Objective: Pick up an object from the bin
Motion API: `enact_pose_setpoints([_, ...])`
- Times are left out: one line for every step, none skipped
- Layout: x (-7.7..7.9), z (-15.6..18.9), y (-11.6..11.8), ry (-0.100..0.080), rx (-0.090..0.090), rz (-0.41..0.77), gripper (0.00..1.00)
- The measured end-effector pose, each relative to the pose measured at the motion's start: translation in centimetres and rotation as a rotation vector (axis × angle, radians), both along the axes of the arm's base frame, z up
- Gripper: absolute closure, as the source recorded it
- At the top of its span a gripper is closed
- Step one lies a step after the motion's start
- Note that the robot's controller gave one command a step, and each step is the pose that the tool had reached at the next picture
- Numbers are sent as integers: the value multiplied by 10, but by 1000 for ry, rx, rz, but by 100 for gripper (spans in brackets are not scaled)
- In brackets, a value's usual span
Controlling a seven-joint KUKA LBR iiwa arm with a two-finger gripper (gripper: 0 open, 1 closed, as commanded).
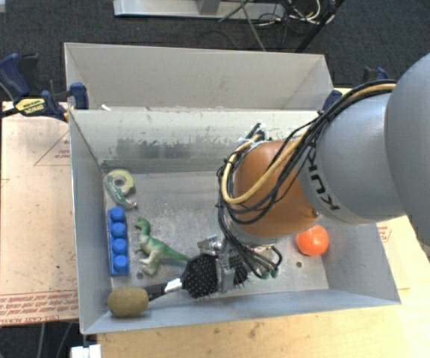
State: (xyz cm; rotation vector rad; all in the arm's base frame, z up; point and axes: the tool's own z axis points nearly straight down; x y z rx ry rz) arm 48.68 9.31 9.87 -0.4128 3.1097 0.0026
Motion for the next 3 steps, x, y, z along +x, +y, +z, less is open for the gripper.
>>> enact_pose_setpoints([-1,16,0,6,-2,1,100])
enact_pose_setpoints([-1,36,0,6,-2,0,100])
enact_pose_setpoints([0,47,0,2,-1,0,100])
